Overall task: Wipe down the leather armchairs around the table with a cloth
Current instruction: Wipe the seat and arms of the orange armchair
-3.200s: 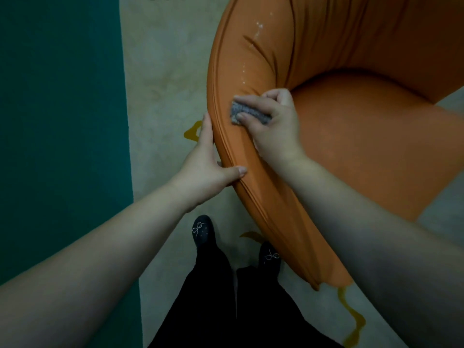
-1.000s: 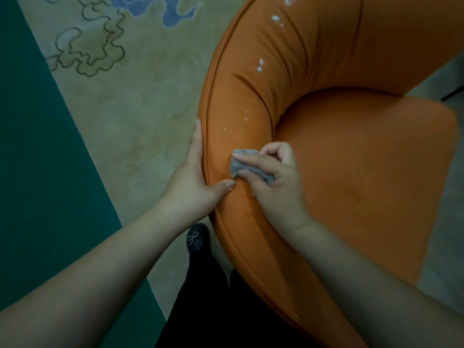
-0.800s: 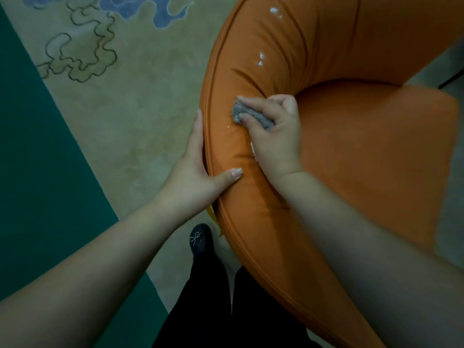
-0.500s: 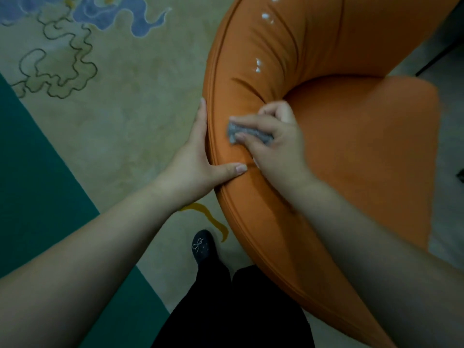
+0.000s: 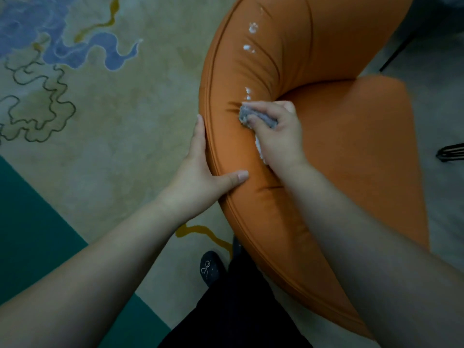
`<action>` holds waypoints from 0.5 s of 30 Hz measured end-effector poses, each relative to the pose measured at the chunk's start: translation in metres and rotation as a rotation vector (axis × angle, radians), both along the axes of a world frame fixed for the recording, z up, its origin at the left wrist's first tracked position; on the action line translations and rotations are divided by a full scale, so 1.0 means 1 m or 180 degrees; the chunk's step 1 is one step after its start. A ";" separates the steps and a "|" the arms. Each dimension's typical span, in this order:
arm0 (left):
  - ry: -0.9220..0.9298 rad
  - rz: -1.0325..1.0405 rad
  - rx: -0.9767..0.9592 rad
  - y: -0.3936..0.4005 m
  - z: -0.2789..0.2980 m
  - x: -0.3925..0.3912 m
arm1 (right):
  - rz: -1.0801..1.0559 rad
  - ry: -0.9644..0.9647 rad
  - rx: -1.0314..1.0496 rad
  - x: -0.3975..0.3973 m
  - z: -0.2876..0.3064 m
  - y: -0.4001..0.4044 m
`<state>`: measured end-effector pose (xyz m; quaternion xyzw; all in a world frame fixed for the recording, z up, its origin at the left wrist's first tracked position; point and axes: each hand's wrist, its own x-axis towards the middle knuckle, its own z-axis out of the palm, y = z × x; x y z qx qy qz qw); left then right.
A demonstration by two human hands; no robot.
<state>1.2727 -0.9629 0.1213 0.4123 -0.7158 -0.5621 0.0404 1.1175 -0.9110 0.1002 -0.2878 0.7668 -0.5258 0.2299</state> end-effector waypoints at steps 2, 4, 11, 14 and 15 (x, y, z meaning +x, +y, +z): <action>-0.0068 0.0167 -0.0147 -0.015 -0.001 -0.009 | -0.0011 -0.0117 -0.0041 -0.005 -0.004 -0.003; -0.0105 0.0401 -0.0221 -0.033 -0.001 -0.022 | 0.0157 -0.0122 -0.0114 -0.002 -0.005 0.011; -0.0349 0.0012 -0.0236 -0.072 0.008 -0.048 | -0.0060 -0.0278 -0.0165 -0.013 -0.004 -0.010; -0.0310 -0.0024 -0.0456 -0.067 0.006 -0.044 | -0.0293 -0.0321 -0.0230 -0.019 -0.004 -0.033; -0.0286 -0.0014 -0.0481 -0.065 0.006 -0.043 | -0.0322 -0.0358 -0.0239 -0.018 -0.006 -0.031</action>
